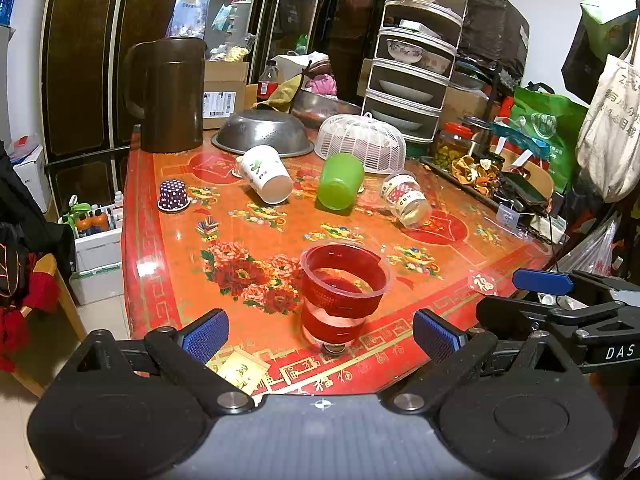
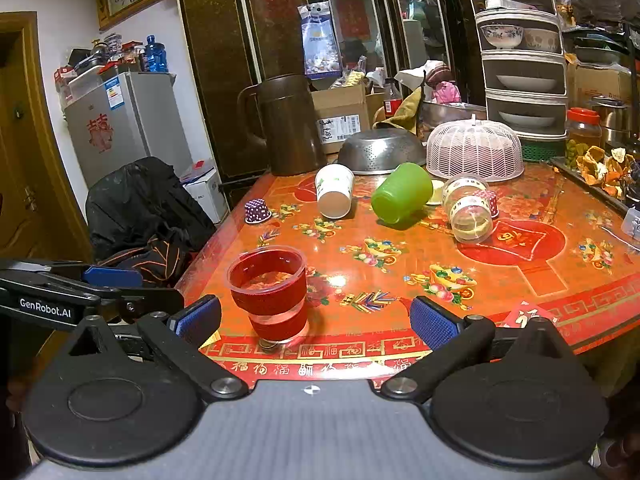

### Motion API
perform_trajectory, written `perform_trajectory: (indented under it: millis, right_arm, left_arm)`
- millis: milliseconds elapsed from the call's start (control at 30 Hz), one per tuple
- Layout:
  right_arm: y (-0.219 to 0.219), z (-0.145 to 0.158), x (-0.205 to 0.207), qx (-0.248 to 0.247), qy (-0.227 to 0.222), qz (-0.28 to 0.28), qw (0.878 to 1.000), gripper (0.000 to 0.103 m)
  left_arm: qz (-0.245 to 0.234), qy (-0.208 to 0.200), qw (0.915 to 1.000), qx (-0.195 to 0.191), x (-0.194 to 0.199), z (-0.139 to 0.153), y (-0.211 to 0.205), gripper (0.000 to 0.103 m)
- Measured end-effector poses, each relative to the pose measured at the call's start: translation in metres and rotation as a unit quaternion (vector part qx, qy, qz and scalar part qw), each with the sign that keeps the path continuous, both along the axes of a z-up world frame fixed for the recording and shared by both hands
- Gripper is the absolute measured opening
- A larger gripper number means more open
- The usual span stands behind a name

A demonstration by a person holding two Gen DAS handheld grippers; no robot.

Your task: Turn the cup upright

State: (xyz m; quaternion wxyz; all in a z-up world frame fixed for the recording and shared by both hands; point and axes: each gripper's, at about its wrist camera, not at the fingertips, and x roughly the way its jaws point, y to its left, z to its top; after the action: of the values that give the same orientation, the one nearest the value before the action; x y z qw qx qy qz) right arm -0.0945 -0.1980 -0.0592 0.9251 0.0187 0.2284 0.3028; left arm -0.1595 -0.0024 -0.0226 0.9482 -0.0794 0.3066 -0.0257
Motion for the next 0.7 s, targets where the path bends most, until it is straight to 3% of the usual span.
perform_trajectory:
  millis: [700]
  right_arm:
    - [0.0009,-0.0003,0.0002,0.003,0.002,0.005,1.0,0.102]
  left_arm:
    - [0.004,0.002,1.0,-0.003,0.0009,-0.0014,0.0013,0.1]
